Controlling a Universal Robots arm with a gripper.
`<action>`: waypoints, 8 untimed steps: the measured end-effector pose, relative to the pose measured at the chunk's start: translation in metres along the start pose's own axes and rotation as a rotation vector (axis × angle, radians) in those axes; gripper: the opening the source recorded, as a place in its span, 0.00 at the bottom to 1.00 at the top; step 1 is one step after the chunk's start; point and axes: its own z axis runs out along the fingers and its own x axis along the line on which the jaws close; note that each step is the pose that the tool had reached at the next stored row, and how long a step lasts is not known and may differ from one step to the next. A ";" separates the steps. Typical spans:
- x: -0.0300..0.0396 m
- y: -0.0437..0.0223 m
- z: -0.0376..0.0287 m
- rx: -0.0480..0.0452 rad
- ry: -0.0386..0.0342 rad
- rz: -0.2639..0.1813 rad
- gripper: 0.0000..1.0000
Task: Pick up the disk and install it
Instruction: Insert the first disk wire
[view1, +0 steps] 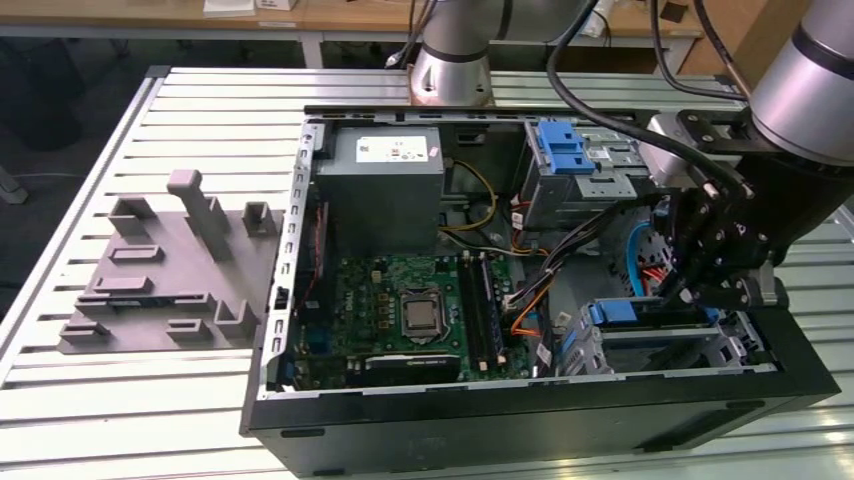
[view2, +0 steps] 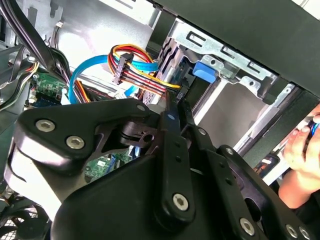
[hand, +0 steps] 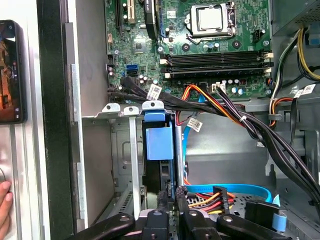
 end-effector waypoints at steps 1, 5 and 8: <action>0.0000 0.0000 0.0000 0.0000 0.0001 0.000 0.24; 0.0002 0.0000 -0.0046 0.0001 0.0003 0.000 0.24; 0.0006 -0.0001 -0.0129 0.0000 0.0002 0.000 0.24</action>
